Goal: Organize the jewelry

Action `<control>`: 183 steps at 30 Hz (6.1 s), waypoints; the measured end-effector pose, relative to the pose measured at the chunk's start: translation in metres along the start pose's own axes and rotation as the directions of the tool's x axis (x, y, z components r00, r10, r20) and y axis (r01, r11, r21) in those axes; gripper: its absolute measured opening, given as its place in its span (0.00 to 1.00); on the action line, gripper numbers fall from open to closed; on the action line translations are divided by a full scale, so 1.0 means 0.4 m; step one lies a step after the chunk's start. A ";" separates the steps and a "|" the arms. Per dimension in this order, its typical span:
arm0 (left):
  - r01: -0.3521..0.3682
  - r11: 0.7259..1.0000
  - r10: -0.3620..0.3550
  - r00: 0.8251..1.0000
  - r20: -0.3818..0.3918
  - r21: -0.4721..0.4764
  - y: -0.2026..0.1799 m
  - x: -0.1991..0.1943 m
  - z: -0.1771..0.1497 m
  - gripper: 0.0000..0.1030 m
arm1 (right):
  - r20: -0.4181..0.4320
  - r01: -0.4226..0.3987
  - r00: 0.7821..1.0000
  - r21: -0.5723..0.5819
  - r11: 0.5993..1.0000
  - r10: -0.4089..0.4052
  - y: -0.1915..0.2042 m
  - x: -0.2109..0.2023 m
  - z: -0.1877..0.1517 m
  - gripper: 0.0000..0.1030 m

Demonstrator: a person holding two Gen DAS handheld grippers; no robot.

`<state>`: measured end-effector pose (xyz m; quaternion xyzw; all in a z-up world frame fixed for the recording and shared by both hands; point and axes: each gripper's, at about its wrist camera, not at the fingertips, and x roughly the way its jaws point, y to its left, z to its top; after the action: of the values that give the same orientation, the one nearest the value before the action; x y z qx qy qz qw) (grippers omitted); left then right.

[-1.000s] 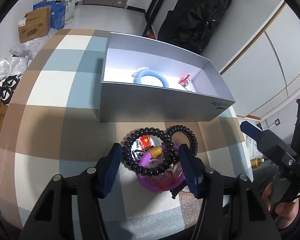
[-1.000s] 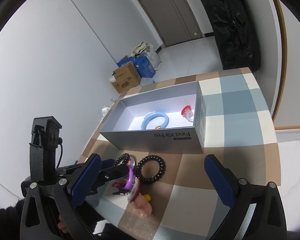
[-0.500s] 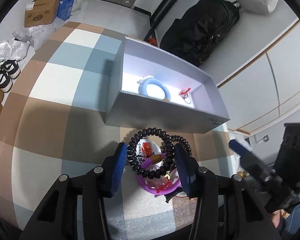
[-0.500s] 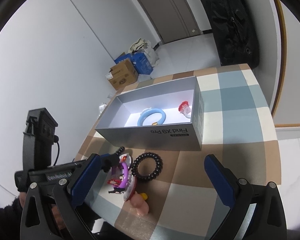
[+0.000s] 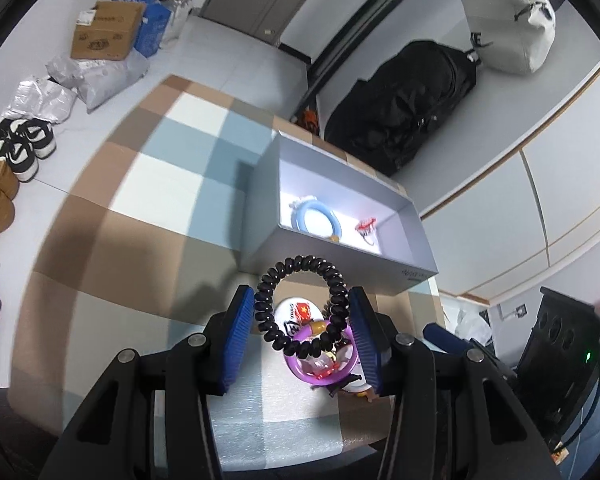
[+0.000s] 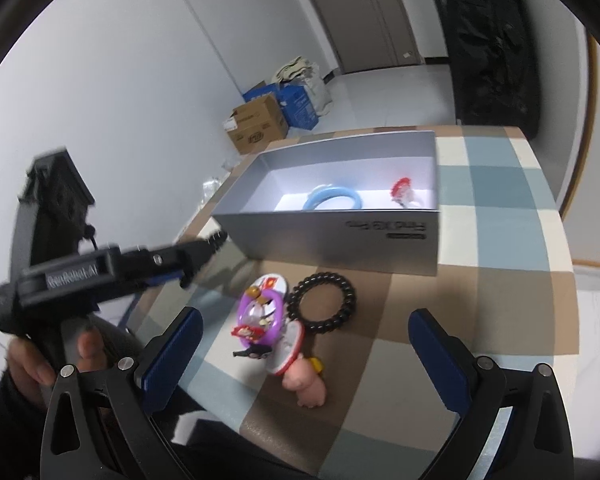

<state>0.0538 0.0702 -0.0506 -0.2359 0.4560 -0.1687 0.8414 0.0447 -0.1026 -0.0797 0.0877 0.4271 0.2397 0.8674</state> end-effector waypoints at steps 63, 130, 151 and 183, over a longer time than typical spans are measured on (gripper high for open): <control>0.044 0.998 -0.043 0.999 0.013 -0.051 0.056 -0.033 0.017 0.41 | -0.151 0.014 0.987 -0.239 0.971 -0.051 0.119 0.129 0.021 0.28; -0.101 0.952 0.108 0.994 -0.006 0.290 -0.161 0.165 0.154 0.41 | 0.047 -0.184 0.983 0.099 0.978 0.180 -0.139 0.066 0.294 0.21; -0.024 0.973 0.047 0.995 -0.093 0.230 -0.146 0.203 0.167 0.62 | -0.015 -0.105 0.994 0.008 0.994 0.105 -0.123 0.064 0.298 0.71; -0.203 0.957 0.192 0.979 0.072 0.209 -0.120 0.052 0.035 0.82 | 0.292 0.057 0.955 -0.016 0.998 -0.050 -0.080 -0.129 0.187 1.00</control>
<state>0.0731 0.0235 -0.0318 -0.1010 0.4347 -0.1261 0.8860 0.0876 -0.1519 -0.0087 0.1003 0.2938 0.2059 0.9280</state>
